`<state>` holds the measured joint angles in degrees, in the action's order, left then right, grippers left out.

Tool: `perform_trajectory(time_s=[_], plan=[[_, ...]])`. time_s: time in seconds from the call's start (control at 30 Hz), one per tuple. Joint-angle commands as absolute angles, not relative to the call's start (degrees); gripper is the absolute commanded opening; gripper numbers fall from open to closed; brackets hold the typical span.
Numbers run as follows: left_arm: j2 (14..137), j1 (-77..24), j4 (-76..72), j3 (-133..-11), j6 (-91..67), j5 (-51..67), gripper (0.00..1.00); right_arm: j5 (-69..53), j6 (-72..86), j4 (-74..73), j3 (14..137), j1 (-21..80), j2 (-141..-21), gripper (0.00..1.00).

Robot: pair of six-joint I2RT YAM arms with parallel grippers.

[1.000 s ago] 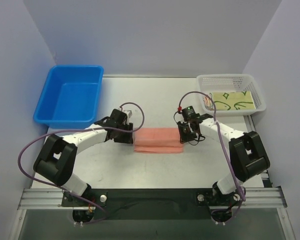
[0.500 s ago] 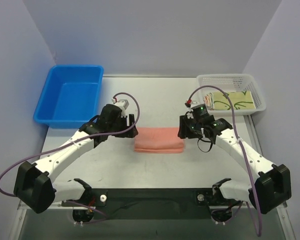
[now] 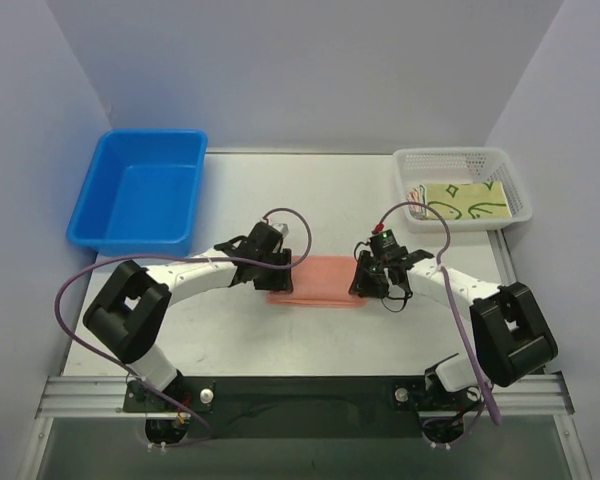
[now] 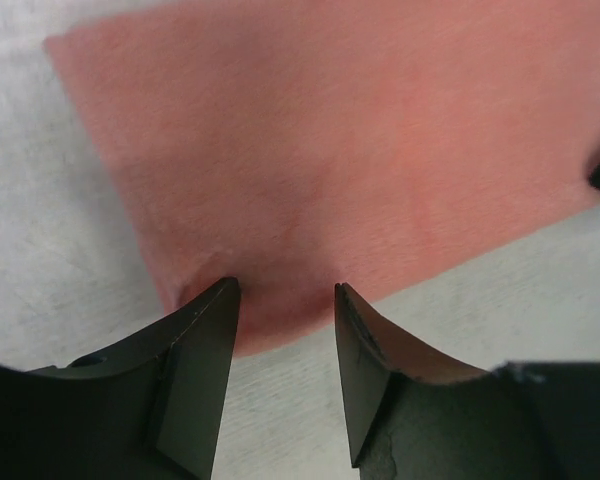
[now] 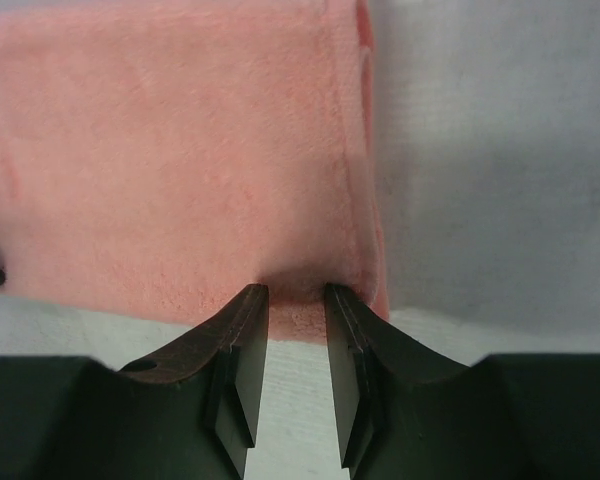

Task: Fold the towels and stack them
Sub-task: Fold the towel

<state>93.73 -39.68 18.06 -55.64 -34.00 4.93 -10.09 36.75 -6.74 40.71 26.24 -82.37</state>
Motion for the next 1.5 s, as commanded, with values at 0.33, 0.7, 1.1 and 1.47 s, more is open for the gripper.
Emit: perform_trajectory(time_s=[0.33, 0.7, 1.1, 1.47], plan=[[87.8, -37.3, 9.7, -35.8, -43.9, 4.7, 0.48, -19.3, 43.4, -2.9, 28.7, 21.8, -78.6, 0.27], [74.3, -38.8, 15.9, -39.5, -43.6, 2.5, 0.64, -21.6, 44.6, 1.3, 30.2, 23.7, -64.1, 0.43], [80.9, -39.0, 12.0, -40.7, -46.3, 4.5, 0.42, -24.3, 56.1, 25.2, 23.6, 28.4, -74.5, 0.37], [80.6, -29.3, 6.8, -28.0, -48.3, 7.8, 0.23, -22.3, 56.7, 25.0, 18.6, 27.2, -78.0, 0.38]])
